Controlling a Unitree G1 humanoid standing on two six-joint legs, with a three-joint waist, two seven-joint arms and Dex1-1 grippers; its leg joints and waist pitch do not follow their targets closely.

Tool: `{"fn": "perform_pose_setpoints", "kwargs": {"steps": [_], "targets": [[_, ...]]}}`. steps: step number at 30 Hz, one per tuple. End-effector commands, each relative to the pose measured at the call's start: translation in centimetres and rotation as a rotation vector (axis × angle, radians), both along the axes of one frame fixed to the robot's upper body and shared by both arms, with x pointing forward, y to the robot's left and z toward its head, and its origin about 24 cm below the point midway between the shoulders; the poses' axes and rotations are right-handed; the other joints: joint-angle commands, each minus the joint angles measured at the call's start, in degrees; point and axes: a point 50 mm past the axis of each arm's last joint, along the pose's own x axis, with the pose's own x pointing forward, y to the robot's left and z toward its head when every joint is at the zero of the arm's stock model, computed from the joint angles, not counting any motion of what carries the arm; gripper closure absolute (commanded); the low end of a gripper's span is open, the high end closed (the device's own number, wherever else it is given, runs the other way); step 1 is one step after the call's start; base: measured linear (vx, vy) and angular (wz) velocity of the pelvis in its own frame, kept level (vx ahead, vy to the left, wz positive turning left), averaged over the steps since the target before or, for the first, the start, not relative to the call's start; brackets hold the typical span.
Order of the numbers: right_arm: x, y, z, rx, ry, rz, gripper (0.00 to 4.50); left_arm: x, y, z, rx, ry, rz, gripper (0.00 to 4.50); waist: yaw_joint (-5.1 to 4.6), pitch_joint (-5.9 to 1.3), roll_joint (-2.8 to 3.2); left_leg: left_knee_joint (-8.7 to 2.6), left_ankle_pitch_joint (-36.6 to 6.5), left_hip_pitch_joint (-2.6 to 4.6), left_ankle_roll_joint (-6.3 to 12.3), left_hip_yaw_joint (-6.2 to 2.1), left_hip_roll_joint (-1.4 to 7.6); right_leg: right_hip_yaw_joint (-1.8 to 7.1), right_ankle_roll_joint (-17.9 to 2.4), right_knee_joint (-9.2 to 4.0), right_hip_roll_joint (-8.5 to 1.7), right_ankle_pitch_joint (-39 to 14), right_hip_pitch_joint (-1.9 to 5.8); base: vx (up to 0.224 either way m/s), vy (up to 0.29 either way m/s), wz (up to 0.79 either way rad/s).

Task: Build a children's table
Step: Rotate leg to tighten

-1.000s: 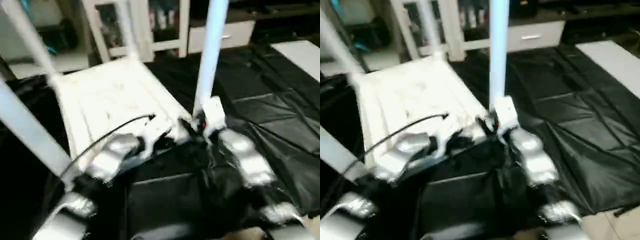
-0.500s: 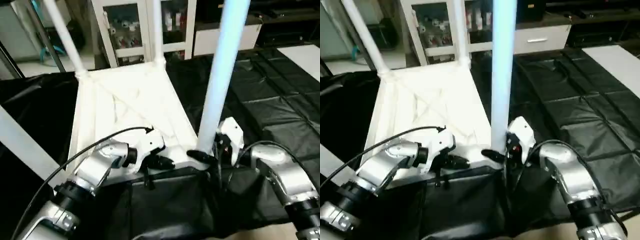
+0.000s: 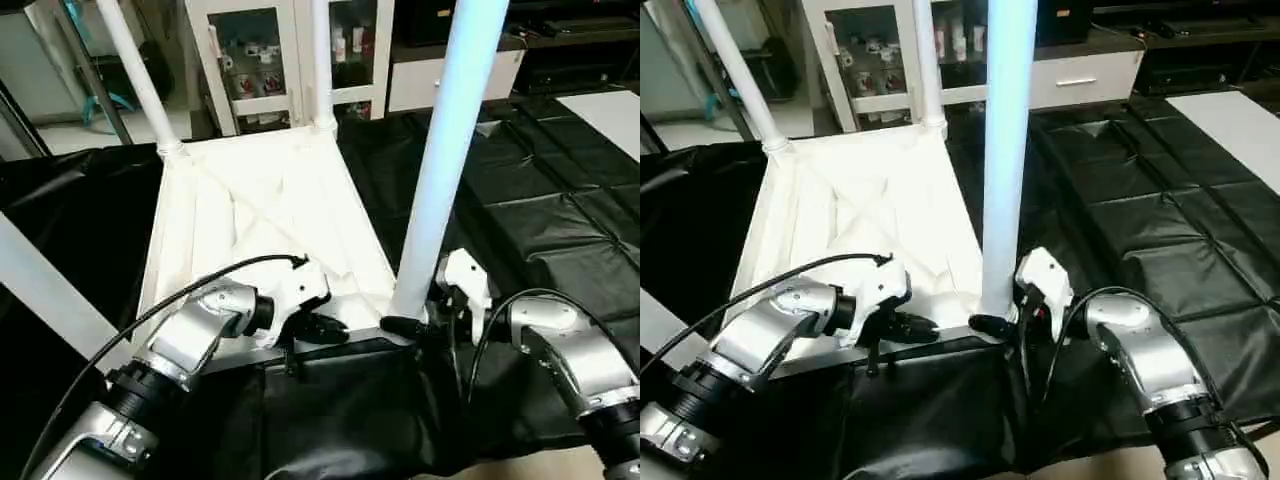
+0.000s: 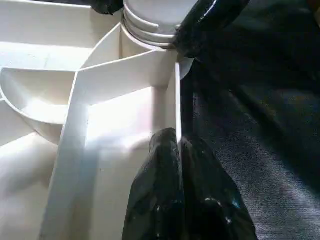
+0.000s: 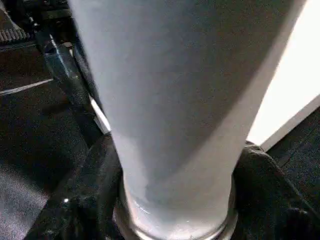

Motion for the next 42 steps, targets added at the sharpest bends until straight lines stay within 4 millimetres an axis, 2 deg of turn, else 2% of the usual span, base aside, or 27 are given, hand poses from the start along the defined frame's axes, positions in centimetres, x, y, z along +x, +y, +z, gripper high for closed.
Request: {"fn": "perform_pose_setpoints", "kwargs": {"steps": [1,5,6,12,13,14,17,18,19,20,21,23,24,25,27,29,30,32,33,34,35,36,37,39,40,41,42], "targets": [[0.2,-0.7,-0.6,-0.057,0.021,-0.034,1.62,-0.6,-0.2,-0.3,0.013,0.033,-0.048,4.50,-0.32,-3.69,-0.69,-4.53,-13.8,1.35,2.39,-1.52,2.97,1.37,-13.3,-3.23,-2.66,-13.3,2.15,0.000,0.000,0.00],[0.0,-0.6,-0.5,-0.047,0.021,-0.039,1.77,-0.7,0.0,-0.5,0.016,0.037,-0.047,4.50,-0.39,-3.75,-1.09,-4.45,-12.9,1.29,2.82,-1.47,2.96,1.38,-13.5,-3.12,-2.64,-12.4,2.23,0.000,0.000,0.00],[0.0,-0.6,-0.5,-0.047,0.021,-0.039,1.78,-0.7,0.0,-0.5,0.016,0.037,-0.047,4.50,-0.33,-3.77,-0.91,-4.42,-12.6,1.29,2.94,-1.49,2.99,1.40,-13.5,-3.08,-2.71,-12.4,2.20,0.000,0.000,0.00],[-0.2,-0.8,-0.8,-0.043,0.028,-0.049,1.80,-0.7,0.1,-0.6,0.013,0.046,-0.040,4.50,-0.35,-3.77,-1.01,-4.39,-12.3,1.29,3.11,-1.50,2.99,1.37,-13.2,-3.14,-2.69,-13.2,2.18,0.000,0.000,0.00],[0.0,-0.8,-1.1,-0.039,0.017,-0.090,1.80,-0.7,0.0,-0.7,0.006,0.041,-0.023,4.50,-0.24,-3.80,-1.52,-4.35,-11.9,1.22,3.30,-1.51,3.00,1.42,-13.3,-3.00,-2.83,-13.3,2.18,0.000,0.000,0.00],[0.3,-0.7,-1.3,-0.034,0.002,-0.136,1.80,-0.6,-0.1,-0.6,0.000,0.033,-0.009,4.50,-0.27,-3.72,-1.33,-4.44,-11.8,1.16,3.28,-1.51,3.00,1.43,-13.2,-3.11,-2.87,-13.6,2.11,0.000,0.000,0.00],[1.7,-0.3,-1.6,-0.003,-0.038,-0.310,1.80,0.3,-0.6,-0.5,-0.017,-0.017,0.071,4.50,-0.85,-3.43,-1.34,-4.84,-15.2,1.19,1.62,-1.61,2.85,1.29,-12.1,-3.61,-2.71,-17.6,2.00,0.000,0.000,0.00],[1.8,-0.3,-1.6,-0.002,-0.039,-0.316,1.80,0.4,-0.6,-0.5,-0.017,-0.019,0.075,4.50,-1.19,-3.42,-1.45,-4.94,-16.9,1.33,0.62,-1.64,2.71,1.25,-11.4,-3.86,-2.71,-19.5,1.80,0.000,0.000,0.00],[2.3,-0.1,-1.7,0.014,-0.050,-0.389,1.80,0.9,-0.8,-0.5,-0.021,-0.046,0.118,4.50,-1.65,-3.33,-1.37,-5.01,-18.8,1.55,-0.34,-1.74,2.62,1.21,-10.9,-4.16,-2.67,-21.3,1.59,0.000,0.000,0.00],[3.2,0.5,-1.9,0.030,-0.069,-0.519,1.80,1.8,-1.3,-0.5,-0.023,-0.084,0.182,4.50,-2.00,-3.26,-1.49,-5.10,-19.6,1.44,-0.69,-1.83,2.54,1.12,-10.6,-4.21,-2.65,-22.1,1.71,0.000,0.000,0.00],[3.7,1.1,-2.0,0.044,-0.071,-0.588,1.81,2.4,-1.7,-0.5,-0.021,-0.105,0.220,4.50,-2.57,-3.16,-0.50,-5.16,-21.6,1.66,-1.59,-1.88,2.39,1.08,-10.0,-4.50,-2.56,-23.8,1.32,0.000,0.000,0.00],[4.2,1.8,-2.2,0.061,-0.068,-0.672,1.81,3.0,-2.1,-0.5,-0.017,-0.129,0.266,4.50,-3.49,-3.07,-0.91,-5.20,-24.7,1.92,-2.76,-2.13,2.12,0.73,-8.8,-5.00,-2.53,-27.0,1.17,-0.063,0.001,-0.02],[4.7,2.8,-2.2,0.056,-0.085,-0.740,1.81,3.6,-2.7,-0.5,-0.008,-0.149,0.303,4.50,-3.79,-2.99,-0.78,-5.26,-25.6,1.85,-2.51,-2.34,2.12,0.59,-7.8,-5.22,-2.59,-28.9,1.35,-0.088,-0.001,-0.02],[5.1,3.7,-2.3,0.045,-0.092,-0.783,1.81,4.1,-3.3,-0.4,-0.002,-0.168,0.339,4.50,-4.03,-2.84,-0.32,-5.08,-26.7,2.13,-2.50,-2.30,1.95,0.51,-7.0,-5.75,-2.65,-31.3,0.82,-0.055,0.000,-0.01],[5.4,4.8,-2.4,0.028,-0.095,-0.817,1.81,4.7,-4.1,-0.3,0.010,-0.191,0.395,4.50,-4.43,-2.69,-0.44,-5.02,-28.3,2.39,-2.50,-2.44,1.86,0.10,-6.0,-6.21,-2.47,-33.6,0.56,-0.026,0.001,0.00],[5.7,5.7,-2.5,0.012,-0.096,-0.848,1.82,5.1,-4.7,-0.3,0.021,-0.209,0.446,4.50,-4.38,-2.62,-0.67,-4.68,-28.9,2.97,-1.98,-2.38,1.66,-0.20,-5.1,-6.87,-2.45,-35.8,0.17,-0.026,0.001,0.00],[6.1,6.5,-2.6,-0.008,-0.095,-0.892,1.82,5.6,-5.3,-0.4,0.039,-0.224,0.511,4.50,-4.32,-2.45,-0.05,-4.71,-28.7,2.86,-1.45,-2.38,1.57,-0.30,-4.6,-7.11,-2.46,-36.6,0.09,0.000,0.000,0.00],[6.5,7.3,-2.7,-0.040,-0.095,-0.935,1.82,6.1,-6.1,-0.4,0.055,-0.248,0.571,4.50,-4.44,-2.38,0.11,-4.68,-29.9,3.18,-1.16,-2.53,1.54,-1.01,-3.9,-7.63,-2.27,-37.3,0.15,-0.026,0.008,0.01],[6.5,7.4,-2.7,-0.042,-0.095,-0.938,1.82,6.1,-6.1,-0.4,0.055,-0.249,0.574,4.50,-4.75,-2.33,0.37,-4.75,-31.3,3.59,-1.08,-2.58,1.59,-1.71,-3.6,-8.03,-2.09,-36.4,0.13,0.000,0.000,0.00],[6.7,7.5,-2.7,-0.055,-0.104,-0.962,1.82,6.3,-6.5,-0.3,0.057,-0.260,0.594,4.50,-4.77,-2.29,0.50,-5.11,-32.9,3.72,-0.76,-2.70,1.74,-2.51,-3.2,-8.16,-1.91,-35.0,0.52,0.000,0.000,0.00],[6.9,7.5,-2.6,-0.062,-0.114,-0.986,1.82,6.4,-6.8,-0.3,0.056,-0.267,0.605,4.50,-4.77,-2.28,0.48,-5.30,-33.3,3.57,-0.54,-2.74,1.80,-2.84,-3.0,-8.22,-1.97,-34.0,0.84,0.000,0.000,0.00],[7.1,7.3,-2.4,-0.055,-0.123,-1.009,1.82,6.4,-6.9,-0.3,0.055,-0.270,0.607,4.50,-4.64,-2.44,0.65,-5.94,-33.3,3.02,-0.22,-2.91,2.14,-2.86,-3.2,-7.60,-2.33,-32.0,1.62,0.000,0.000,0.00],[7.2,7.2,-2.1,-0.012,-0.126,-1.029,1.82,6.5,-6.9,-0.2,0.055,-0.275,0.601,4.50,-4.66,-2.33,1.17,-6.11,-34.6,3.06,-0.64,-2.94,2.25,-3.16,-3.4,-7.66,-2.69,-31.1,1.65,0.000,0.000,0.00],[7.4,7.2,-1.7,0.043,-0.132,-1.031,1.82,6.5,-6.7,-0.2,0.054,-0.280,0.593,4.50,-4.73,-2.45,0.91,-6.26,-35.0,2.84,-0.81,-2.93,2.25,-3.36,-3.5,-7.65,-3.10,-30.3,1.97,0.000,0.000,0.00],[7.3,7.5,-1.1,0.102,-0.150,-0.989,1.82,6.4,-6.4,-0.2,0.050,-0.289,0.576,4.50,-4.67,-2.43,1.37,-6.24,-34.9,2.77,-0.76,-2.92,2.15,-3.37,-3.5,-7.57,-3.24,-30.3,1.96,0.000,0.000,0.00],[7.3,7.7,-0.9,0.119,-0.161,-0.967,1.82,6.5,-6.3,-0.2,0.049,-0.294,0.569,4.50,-4.66,-2.58,0.92,-6.20,-33.8,2.54,-0.30,-2.87,2.04,-3.23,-3.7,-7.57,-3.50,-30.1,2.00,0.000,0.000,0.00],[7.2,7.9,-0.6,0.143,-0.176,-0.936,1.47,6.5,-6.2,-0.3,0.049,-0.293,0.559,4.50,-4.61,-2.51,1.32,-6.24,-32.7,2.36,-0.11,-2.88,2.06,-2.96,-4.2,-7.46,-3.69,-29.9,1.92,0.000,0.000,0.00]]}}
